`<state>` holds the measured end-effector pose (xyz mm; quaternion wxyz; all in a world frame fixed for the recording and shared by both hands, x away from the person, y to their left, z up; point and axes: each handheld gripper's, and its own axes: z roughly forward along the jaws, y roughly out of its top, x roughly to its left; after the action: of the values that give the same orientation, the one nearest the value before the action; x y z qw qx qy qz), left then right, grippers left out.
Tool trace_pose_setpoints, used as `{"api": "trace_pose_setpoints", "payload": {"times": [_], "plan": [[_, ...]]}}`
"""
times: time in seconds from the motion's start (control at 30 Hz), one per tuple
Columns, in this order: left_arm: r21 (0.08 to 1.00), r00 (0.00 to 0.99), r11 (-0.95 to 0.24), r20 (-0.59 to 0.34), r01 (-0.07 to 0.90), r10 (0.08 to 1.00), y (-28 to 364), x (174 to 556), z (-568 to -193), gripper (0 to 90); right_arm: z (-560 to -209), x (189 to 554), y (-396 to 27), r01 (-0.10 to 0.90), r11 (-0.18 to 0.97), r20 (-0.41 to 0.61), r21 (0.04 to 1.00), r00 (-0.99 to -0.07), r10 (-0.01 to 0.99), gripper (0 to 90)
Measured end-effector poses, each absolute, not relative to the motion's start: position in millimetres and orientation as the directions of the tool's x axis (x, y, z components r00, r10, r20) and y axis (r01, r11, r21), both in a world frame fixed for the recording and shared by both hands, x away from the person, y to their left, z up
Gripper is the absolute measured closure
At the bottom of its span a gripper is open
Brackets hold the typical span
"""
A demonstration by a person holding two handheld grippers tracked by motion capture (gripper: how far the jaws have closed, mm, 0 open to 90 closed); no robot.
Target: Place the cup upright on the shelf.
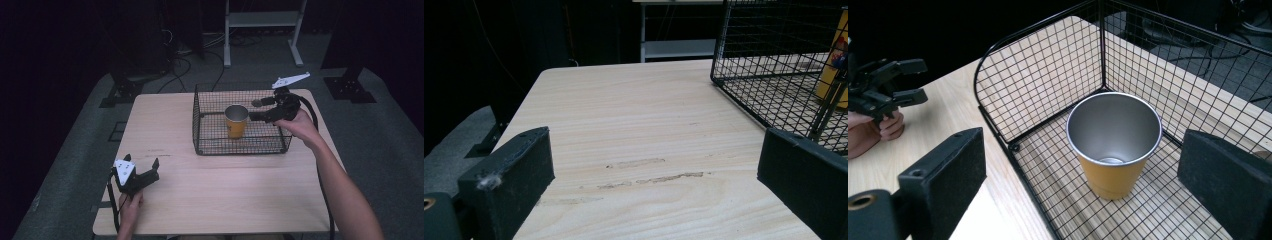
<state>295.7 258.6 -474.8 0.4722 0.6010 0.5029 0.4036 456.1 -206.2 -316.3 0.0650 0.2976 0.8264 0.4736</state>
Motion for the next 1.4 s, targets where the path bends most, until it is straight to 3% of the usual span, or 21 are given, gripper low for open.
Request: {"api": "trace_pose_setpoints", "payload": {"times": [0.63, 1.4], "plan": [[0.973, 0.165, -0.047, 0.01, 0.225, 0.986, 258.5, 295.6, -474.8, 0.8, -337.6, 416.2, -242.0, 0.456, 0.338, 0.221, 0.823, -0.807, 0.548, 4.8], [0.973, 0.166, -0.05, 0.012, 0.225, 0.986, 258.4, 295.5, -474.8, 0.8, -350.3, 384.6, -248.5, 0.448, 0.35, 0.23, 0.823, -0.825, 0.516, 6.7]]}}
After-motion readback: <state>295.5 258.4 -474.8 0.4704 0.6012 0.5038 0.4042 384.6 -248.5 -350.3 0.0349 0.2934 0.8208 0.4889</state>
